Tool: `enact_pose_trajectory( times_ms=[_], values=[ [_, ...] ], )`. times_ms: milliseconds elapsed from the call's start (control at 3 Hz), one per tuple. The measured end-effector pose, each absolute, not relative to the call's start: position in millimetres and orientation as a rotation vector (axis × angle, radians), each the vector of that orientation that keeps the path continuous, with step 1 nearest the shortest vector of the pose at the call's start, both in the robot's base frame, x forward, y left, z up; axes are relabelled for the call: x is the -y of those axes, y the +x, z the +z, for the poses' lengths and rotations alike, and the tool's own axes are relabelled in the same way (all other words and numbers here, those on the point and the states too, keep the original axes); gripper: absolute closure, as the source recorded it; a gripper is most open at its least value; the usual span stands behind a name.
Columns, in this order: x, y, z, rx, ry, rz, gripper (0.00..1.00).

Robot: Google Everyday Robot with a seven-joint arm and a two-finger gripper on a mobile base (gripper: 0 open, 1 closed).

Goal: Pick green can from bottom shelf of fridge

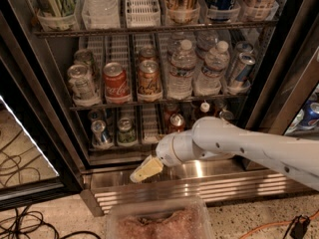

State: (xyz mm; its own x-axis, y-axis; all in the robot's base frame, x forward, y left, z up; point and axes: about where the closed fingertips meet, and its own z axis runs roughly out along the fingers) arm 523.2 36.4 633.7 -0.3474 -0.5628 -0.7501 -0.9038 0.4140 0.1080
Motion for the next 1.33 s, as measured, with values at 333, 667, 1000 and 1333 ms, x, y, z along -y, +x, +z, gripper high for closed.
enact_pose_trajectory(
  times_ms=[333,667,1000,1333],
  values=[
    [-55.9,544.1,610.3,-1.959,-1.226,0.683,0.0],
    [-74.4,575.3,603.2,-1.817,-1.19,0.689,0.0],
    [-102.1,607.1,611.0,-1.659,-1.195,0.696,0.0],
    [-102.2,607.1,611.0,-1.659,-1.195,0.697,0.0]
  ],
)
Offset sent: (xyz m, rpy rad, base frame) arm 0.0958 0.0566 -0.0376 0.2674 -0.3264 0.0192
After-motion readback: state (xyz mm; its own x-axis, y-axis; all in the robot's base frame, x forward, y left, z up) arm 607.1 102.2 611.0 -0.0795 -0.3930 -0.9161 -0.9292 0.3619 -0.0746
